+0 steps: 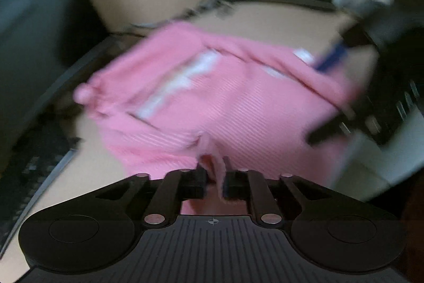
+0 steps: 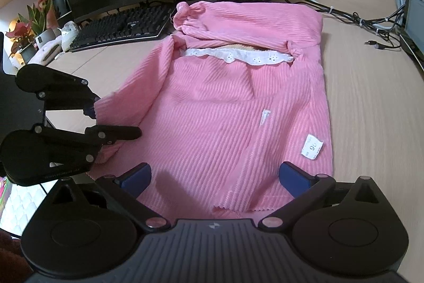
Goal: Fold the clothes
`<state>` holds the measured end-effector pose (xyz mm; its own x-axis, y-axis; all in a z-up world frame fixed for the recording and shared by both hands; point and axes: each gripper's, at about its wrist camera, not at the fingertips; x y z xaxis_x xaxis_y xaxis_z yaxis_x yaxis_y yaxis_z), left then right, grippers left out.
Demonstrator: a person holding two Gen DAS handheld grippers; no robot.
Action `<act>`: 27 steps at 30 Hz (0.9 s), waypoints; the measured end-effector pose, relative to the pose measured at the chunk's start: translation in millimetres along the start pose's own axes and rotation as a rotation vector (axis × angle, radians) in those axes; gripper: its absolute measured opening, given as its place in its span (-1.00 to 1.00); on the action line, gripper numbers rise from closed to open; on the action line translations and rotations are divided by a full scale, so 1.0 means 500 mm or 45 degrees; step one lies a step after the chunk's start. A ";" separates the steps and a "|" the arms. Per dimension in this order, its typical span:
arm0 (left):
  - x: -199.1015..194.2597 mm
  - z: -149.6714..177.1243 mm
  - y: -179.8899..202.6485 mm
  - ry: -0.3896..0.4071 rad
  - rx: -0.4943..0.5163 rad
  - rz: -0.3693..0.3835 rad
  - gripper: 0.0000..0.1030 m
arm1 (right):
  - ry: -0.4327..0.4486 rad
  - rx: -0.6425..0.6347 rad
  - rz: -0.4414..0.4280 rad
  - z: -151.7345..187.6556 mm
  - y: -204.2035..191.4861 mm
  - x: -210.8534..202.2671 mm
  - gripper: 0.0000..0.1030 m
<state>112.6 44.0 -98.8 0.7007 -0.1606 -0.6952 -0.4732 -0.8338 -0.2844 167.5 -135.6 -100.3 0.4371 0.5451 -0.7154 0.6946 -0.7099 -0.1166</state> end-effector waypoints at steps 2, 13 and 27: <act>0.001 0.004 -0.002 0.002 -0.042 0.017 -0.61 | -0.028 0.043 -0.015 -0.010 0.008 -0.007 1.00; -0.027 0.040 -0.025 0.035 -0.377 0.227 0.30 | 0.108 -0.203 -0.017 -0.214 -0.069 0.019 0.18; -0.094 0.084 -0.076 0.068 -0.707 0.339 0.49 | -0.064 -0.356 -0.019 -0.226 -0.140 0.201 -0.16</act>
Point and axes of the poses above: each gripper's, at about its wrist camera, not at the fingertips, and x roughly the way its jaws point, y to its right, z to its underside, and after that the axes turned 5 degrees about -x, right-handed
